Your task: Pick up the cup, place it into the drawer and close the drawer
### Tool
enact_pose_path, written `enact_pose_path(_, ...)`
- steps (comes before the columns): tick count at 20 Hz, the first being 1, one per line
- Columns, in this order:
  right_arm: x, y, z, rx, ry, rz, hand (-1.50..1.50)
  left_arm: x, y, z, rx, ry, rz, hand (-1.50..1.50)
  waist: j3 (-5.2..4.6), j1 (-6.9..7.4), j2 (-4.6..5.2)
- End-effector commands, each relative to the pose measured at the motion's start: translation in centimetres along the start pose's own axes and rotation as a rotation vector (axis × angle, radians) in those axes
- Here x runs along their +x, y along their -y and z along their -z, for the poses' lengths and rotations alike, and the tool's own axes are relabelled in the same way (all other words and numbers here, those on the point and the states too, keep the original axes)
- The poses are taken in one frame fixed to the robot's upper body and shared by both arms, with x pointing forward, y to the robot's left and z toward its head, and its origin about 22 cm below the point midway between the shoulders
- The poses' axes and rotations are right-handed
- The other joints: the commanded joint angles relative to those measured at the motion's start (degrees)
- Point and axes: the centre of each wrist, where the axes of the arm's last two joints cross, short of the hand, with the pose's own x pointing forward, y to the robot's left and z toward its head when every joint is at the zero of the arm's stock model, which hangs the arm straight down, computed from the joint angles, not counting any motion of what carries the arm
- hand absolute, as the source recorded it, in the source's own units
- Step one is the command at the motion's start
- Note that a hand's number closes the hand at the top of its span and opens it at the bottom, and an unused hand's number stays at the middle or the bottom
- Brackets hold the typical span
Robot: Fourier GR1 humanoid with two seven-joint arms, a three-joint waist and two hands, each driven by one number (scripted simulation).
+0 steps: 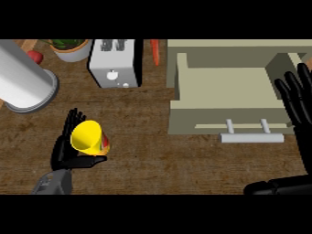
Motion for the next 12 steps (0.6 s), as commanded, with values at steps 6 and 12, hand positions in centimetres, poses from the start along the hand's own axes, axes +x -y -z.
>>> enact_pose_path(6,-0.4,-0.5,1.9,0.013,-0.008,-0.003,-1.5,-1.6,1.5,-0.5,-0.082,-0.012,-0.172,-1.5,-0.02,0.05,0.09)
enact_pose_path(12,0.0,-0.4,2.8,0.004,0.002,-0.003,-1.5,-1.1,1.4,0.3,-0.143,0.03,-0.229,1.5,-0.03,0.17,0.11)
